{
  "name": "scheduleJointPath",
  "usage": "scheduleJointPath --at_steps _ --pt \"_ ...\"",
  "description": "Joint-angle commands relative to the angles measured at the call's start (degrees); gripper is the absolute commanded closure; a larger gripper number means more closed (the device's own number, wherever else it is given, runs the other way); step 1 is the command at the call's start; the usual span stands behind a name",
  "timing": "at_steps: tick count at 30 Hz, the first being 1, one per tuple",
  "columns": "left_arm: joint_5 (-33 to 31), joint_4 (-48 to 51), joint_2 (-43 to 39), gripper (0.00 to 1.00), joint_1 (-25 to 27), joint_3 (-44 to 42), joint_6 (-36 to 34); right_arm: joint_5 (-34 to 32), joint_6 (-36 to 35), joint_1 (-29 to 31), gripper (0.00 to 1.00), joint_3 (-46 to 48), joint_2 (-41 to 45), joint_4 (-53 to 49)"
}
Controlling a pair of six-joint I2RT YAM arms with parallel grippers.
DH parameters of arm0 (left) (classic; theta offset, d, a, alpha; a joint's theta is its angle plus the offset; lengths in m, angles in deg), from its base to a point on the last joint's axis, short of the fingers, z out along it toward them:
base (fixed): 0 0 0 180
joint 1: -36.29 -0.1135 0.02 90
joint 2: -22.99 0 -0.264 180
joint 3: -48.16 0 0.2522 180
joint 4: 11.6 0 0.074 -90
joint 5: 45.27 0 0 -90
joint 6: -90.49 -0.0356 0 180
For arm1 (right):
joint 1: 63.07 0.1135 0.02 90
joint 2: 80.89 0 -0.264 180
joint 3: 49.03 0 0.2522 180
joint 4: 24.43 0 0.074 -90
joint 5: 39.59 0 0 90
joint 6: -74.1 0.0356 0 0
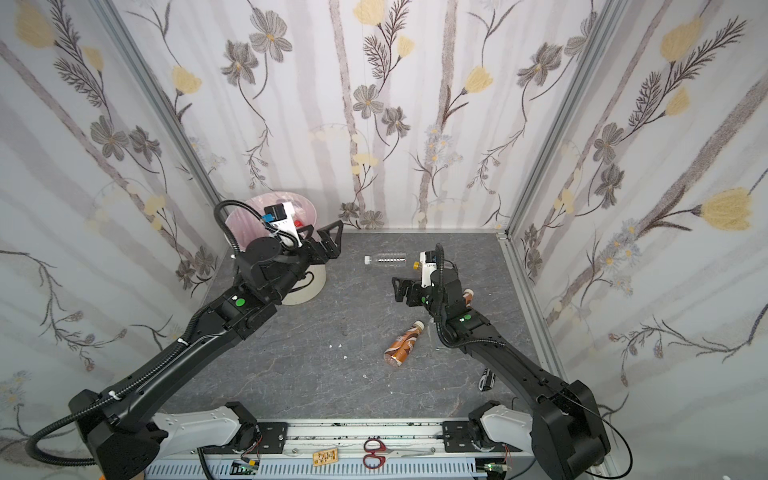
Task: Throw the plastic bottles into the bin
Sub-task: 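Move the right gripper over the clear yellow-capped Coca-Cola bottle while the left gripper withdraws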
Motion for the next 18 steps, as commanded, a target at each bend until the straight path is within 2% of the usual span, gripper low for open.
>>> scheduleJointPath --at_steps 1,5,11,16,18 --pt "-0.33 -3.34 1.12 0.00 1.60 -3.60 4.99 -4.02 -0.57 -1.88 0.00 -3.77 -2.89 -4.09" --pt "4.35 -10.52 2.36 0.00 1.89 -12.14 11.46 -11.59 -4.02 -3.75 0.00 -10.60 -9.51 -9.43" --pt "8.78 -14.38 7.49 0.00 3.92 -17.13 16.87 -18.00 -6.93 -7.83 0.00 -17.85 -17.87 -15.84" --pt "10.44 -15.87 11.63 0.00 6.60 -17.81 17.74 -18.31 -7.26 -11.32 0.00 -17.74 -20.88 -16.95" --pt "11.18 -16.37 13.57 0.00 7.08 -17.61 18.24 -16.09 -8.18 -12.65 0.00 -19.65 -22.97 -17.68"
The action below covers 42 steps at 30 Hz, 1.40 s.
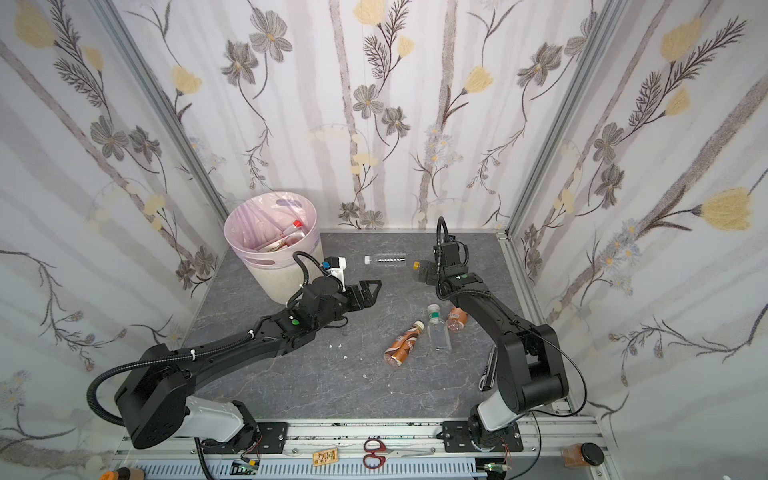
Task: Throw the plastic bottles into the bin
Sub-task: 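Move the right gripper over the clear yellow-capped Coca-Cola bottle while the left gripper withdraws, then lower the right gripper and close it on the Coca-Cola bottle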
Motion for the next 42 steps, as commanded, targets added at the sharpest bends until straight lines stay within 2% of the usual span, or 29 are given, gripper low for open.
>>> scheduleJointPath --at_steps 1,4,18,25,30,33,42 --pt "2.11 -4.09 2.51 0.00 0.64 0.19 2.36 -0.05 -2.44 -1.42 0.00 -3.73 -3.37 -2.15" --pt "3.69 -4.44 4.15 0.00 1.27 1.17 2.72 -2.05 -5.06 -1.90 0.00 -9.06 -7.87 -5.63" --pt "3.58 -4.49 5.99 0.00 1.86 0.91 1.84 6.53 -8.60 -6.15 0.00 -26.37 -24.58 -12.86" --pt "3.62 -4.44 6.25 0.00 1.86 1.07 1.80 10.44 -9.33 -6.59 0.00 -31.16 -28.83 -15.57" --pt "3.25 -4.43 6.20 0.00 1.85 0.91 1.45 14.77 -9.69 -6.52 0.00 -31.41 -29.96 -16.80" --pt "3.23 -4.39 6.18 0.00 1.90 0.49 1.61 14.94 -9.30 -6.51 0.00 -30.00 -29.19 -16.67" --pt "2.44 -4.42 4.22 0.00 1.87 -1.03 1.97 16.80 -8.56 -5.24 0.00 -20.91 -22.74 -13.73"
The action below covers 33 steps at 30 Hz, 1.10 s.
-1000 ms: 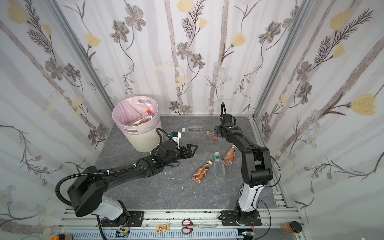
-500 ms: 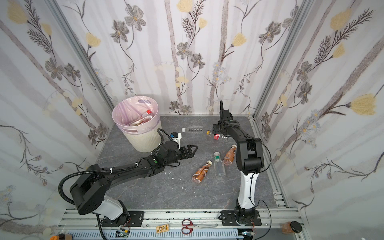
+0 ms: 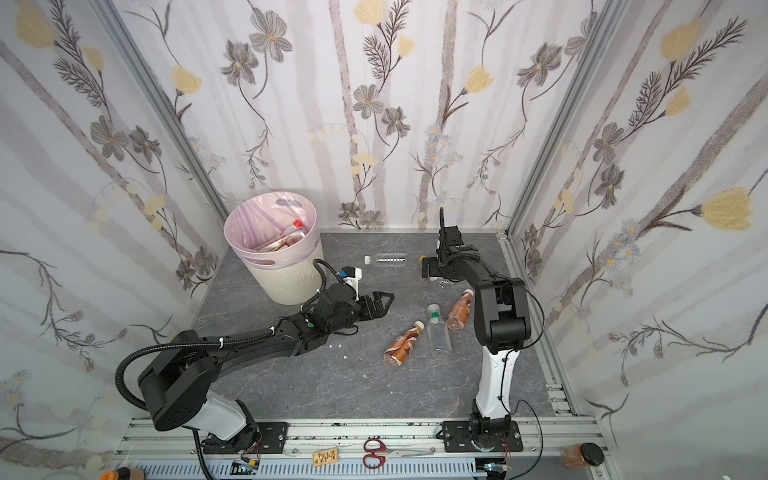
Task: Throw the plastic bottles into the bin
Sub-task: 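Lower the right gripper and close it on the Coca-Cola bottle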
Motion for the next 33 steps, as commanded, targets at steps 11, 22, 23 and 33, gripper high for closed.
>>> scheduleJointPath --at_steps 11,22,23,33 --pt "-1.59 -1.61 -2.96 0.00 0.02 -1.78 0.05 -3.67 0.89 2.56 0.01 4.35 2.48 3.27" --pt "-1.87 -1.63 -2.93 0.00 -0.02 -1.70 -0.15 -8.00 1.72 3.87 0.08 0.09 -0.60 0.38" --pt "-1.87 -1.62 -2.95 0.00 -0.02 -1.70 -0.22 -8.26 1.77 3.99 0.10 -0.04 -0.86 0.12" --pt "-1.32 -1.62 -3.49 0.00 -0.37 -2.06 -0.83 -10.05 1.73 4.27 0.20 -1.76 -2.51 -3.24"
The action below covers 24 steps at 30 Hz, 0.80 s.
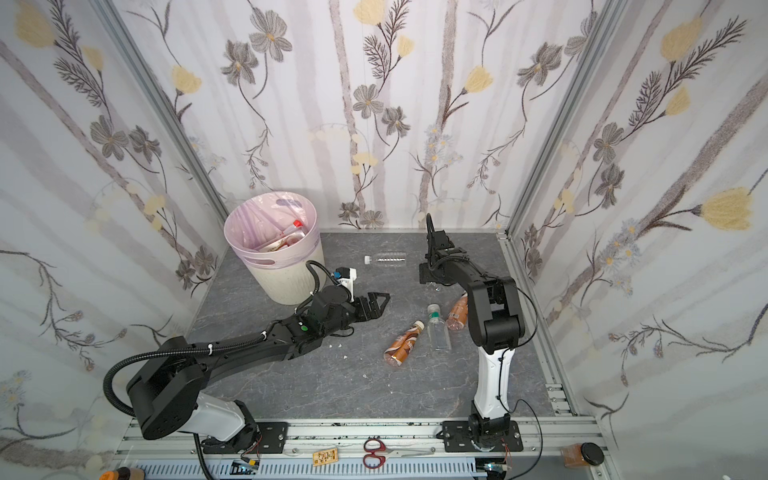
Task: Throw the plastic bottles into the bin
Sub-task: 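Lower the right gripper and close it on the Coca-Cola bottle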
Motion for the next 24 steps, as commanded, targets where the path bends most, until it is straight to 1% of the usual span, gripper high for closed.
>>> scheduleJointPath --at_steps 1,9,11,18,22,24 --pt "-0.29 -1.62 -0.51 0.00 -0.09 0.00 -0.53 -1.63 -0.02 0.30 0.21 -0.86 -0.51 -0.79" --pt "0.51 -1.59 -0.68 0.00 -0.85 0.26 -1.53 -2.29 0.79 0.72 0.30 -4.03 -3.02 -3.21" --pt "0.60 -1.63 -1.27 0.00 -1.23 -0.06 -1.74 -2.20 0.86 0.83 0.31 -4.37 -3.26 -3.62" --pt "1.30 -1.62 -1.77 0.00 -2.43 -0.35 -2.11 -2.29 0.60 1.09 0.41 -4.47 -4.03 -5.12" --pt "1.48 -1.63 -1.95 0.00 -2.55 -0.35 -2.35 -2.99 0.44 1.13 0.41 -4.03 -3.89 -5.56" --pt "1.57 -1.63 -1.99 0.00 -2.69 -0.29 -2.46 -2.82 0.10 1.28 0.43 -4.04 -4.09 -6.07"
